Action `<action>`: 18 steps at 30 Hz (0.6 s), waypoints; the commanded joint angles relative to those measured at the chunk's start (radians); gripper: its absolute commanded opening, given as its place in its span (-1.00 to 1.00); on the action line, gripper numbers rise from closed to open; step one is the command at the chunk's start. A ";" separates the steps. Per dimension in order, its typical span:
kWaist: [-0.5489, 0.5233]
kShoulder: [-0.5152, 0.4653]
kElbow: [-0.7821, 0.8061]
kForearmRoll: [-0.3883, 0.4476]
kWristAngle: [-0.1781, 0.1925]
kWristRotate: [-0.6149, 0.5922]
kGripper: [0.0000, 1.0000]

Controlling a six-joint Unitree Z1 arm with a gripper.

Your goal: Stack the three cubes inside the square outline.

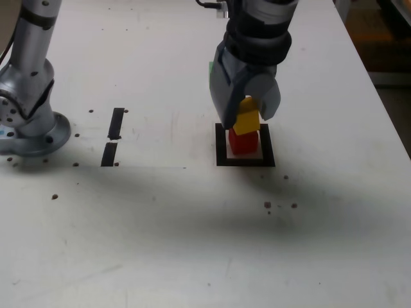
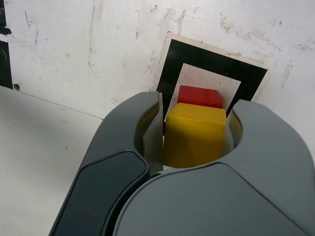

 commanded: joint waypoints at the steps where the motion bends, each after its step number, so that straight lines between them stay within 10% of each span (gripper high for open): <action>1: 0.003 0.000 0.001 -0.001 0.002 -0.002 -1.00; 6: 0.006 0.005 0.007 -0.002 -0.007 -0.006 -0.70; 18: 0.012 0.013 0.026 -0.003 -0.020 -0.004 0.87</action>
